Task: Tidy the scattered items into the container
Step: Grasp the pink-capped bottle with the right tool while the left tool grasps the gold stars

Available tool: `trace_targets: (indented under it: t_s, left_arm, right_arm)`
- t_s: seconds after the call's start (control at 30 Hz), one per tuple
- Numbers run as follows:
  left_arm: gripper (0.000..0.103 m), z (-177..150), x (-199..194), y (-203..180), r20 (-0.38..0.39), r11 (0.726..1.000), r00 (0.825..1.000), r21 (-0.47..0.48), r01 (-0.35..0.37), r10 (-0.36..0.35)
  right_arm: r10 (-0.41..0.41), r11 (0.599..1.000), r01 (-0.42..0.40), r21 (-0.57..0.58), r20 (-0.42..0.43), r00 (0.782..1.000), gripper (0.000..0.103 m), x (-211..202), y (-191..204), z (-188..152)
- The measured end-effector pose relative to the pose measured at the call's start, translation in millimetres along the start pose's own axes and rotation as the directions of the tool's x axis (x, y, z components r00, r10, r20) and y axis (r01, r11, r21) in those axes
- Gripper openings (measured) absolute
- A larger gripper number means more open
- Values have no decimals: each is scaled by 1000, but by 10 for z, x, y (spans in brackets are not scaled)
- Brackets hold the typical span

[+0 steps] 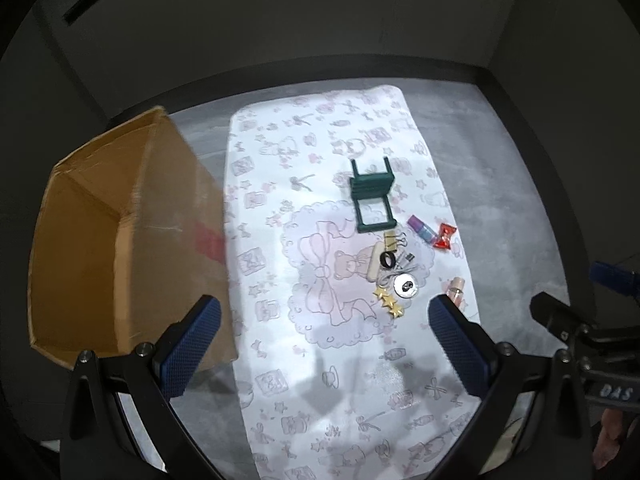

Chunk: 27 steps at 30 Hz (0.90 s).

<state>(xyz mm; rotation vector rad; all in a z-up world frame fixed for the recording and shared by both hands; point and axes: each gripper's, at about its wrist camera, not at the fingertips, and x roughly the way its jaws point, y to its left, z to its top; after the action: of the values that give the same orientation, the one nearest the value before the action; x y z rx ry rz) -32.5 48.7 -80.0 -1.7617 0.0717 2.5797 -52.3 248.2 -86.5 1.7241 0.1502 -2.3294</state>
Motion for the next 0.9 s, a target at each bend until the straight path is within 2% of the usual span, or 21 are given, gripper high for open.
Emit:
trace_targets:
  t_s: [0.13,0.23,0.33,0.5,0.63,0.73,0.9]
  left_arm:
    - [102,-80,414,-64,-60,1000,998,12,27,-26]
    - [102,-130,771,-113,-95,1000,995,13,16,-14]
    - [102,-185,1118,-195,-108,1000,994,17,10,-8]
    - [101,-258,1601,-320,-156,998,986,-21,53,-56]
    - [100,-308,1837,-387,-172,999,984,-18,43,-46]
    - [91,-294,2008,-430,-203,999,978,-7,36,-37]
    - [90,-310,2149,-539,-231,999,972,21,37,-31]
  right_arm:
    - [-19,998,22,62,-55,998,103,430,-166,-133]
    - [-18,992,32,120,-118,993,98,845,-240,-197]
    - [-25,994,41,104,-149,988,96,1093,-227,-247]
    - [-53,996,65,63,-175,983,96,1392,-226,-275]
    - [-59,996,72,60,-197,979,96,1600,-331,-289]
    - [-23,997,38,71,-194,981,94,1708,-394,-278]
    - [-29,998,39,42,-213,977,94,1873,-385,-288]
